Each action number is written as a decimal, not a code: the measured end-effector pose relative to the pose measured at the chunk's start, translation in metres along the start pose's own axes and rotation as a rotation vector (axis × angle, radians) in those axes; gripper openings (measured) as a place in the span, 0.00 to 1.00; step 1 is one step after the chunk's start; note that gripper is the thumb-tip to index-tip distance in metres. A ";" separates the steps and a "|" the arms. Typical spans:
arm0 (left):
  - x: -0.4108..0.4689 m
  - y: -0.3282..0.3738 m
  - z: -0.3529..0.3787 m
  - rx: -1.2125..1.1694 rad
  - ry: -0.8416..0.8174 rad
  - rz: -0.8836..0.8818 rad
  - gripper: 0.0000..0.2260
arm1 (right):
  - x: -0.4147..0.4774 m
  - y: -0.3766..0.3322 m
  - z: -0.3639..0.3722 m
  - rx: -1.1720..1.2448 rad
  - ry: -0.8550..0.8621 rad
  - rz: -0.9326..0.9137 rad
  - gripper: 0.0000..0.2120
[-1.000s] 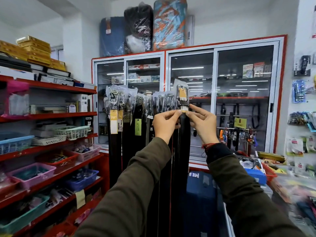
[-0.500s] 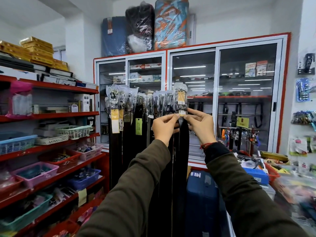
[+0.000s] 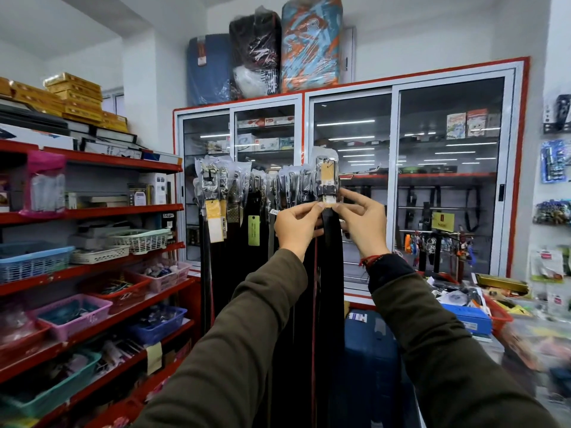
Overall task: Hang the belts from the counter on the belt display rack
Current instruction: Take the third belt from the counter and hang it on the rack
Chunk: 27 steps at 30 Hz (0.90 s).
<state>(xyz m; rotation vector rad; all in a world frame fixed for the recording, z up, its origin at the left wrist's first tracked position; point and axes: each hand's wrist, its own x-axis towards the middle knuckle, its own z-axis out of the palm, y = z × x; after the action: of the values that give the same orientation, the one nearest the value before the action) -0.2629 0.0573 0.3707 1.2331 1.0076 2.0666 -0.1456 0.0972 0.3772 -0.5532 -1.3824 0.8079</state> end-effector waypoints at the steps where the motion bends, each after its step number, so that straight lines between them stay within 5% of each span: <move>1: 0.000 0.001 0.000 -0.005 0.003 0.001 0.10 | 0.001 0.000 0.000 0.005 0.000 -0.011 0.19; 13: 0.000 -0.014 -0.009 0.064 0.015 0.001 0.11 | -0.003 0.015 0.003 -0.036 -0.046 0.018 0.18; 19: -0.001 -0.022 -0.019 0.591 0.012 0.346 0.19 | -0.014 0.028 0.003 -0.454 -0.009 -0.406 0.20; 27: 0.034 -0.026 -0.028 1.232 -0.181 0.818 0.34 | 0.009 0.042 0.013 -0.773 -0.236 -0.560 0.31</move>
<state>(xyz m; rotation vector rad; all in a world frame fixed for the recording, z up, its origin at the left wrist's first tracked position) -0.3014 0.0891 0.3580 2.7297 2.0382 1.6481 -0.1659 0.1286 0.3528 -0.6150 -1.9477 -0.1495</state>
